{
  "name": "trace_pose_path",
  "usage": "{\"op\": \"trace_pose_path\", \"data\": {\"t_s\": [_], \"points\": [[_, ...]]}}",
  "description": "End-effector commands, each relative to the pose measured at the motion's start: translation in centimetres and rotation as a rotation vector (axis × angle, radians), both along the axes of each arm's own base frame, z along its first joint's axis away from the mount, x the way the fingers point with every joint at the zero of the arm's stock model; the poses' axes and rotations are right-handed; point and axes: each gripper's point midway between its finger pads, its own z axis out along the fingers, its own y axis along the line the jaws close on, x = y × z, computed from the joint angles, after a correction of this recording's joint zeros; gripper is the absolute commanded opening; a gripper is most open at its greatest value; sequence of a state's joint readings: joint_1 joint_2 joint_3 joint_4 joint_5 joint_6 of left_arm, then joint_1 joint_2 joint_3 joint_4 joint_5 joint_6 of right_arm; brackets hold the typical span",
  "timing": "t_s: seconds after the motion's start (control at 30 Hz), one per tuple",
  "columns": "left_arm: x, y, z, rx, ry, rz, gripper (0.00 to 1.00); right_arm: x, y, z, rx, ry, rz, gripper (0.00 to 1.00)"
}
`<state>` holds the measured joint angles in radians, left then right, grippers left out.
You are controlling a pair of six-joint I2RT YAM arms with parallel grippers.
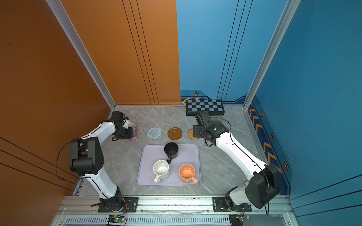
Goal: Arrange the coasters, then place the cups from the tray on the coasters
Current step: 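Lower the white mug onto the pink flower coaster and open the left gripper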
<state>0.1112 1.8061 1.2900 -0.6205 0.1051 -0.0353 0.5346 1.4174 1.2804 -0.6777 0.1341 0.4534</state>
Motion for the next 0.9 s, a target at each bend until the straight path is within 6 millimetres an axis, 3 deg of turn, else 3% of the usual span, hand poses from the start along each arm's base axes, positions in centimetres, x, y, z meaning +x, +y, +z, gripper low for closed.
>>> {"op": "trace_pose_path", "data": {"t_s": [0.0,0.33,0.7,0.87], "points": [[-0.2,-0.2,1.5,-0.035,-0.031,0.022,0.32,-0.4,0.8,1.2,0.008,-0.005,0.003,0.66],[-1.3,-0.4,4.3,-0.036,-0.04,0.027,0.33,-1.3,1.3,1.1,-0.017,-0.003,0.014,0.68],[-3.9,-0.7,6.8,-0.03,-0.052,0.061,0.36,-2.7,0.9,1.0,-0.023,-0.012,0.025,0.7],[-5.0,-1.8,8.0,-0.014,-0.072,0.033,0.35,-3.7,0.9,1.0,-0.018,-0.014,0.031,0.7]]}}
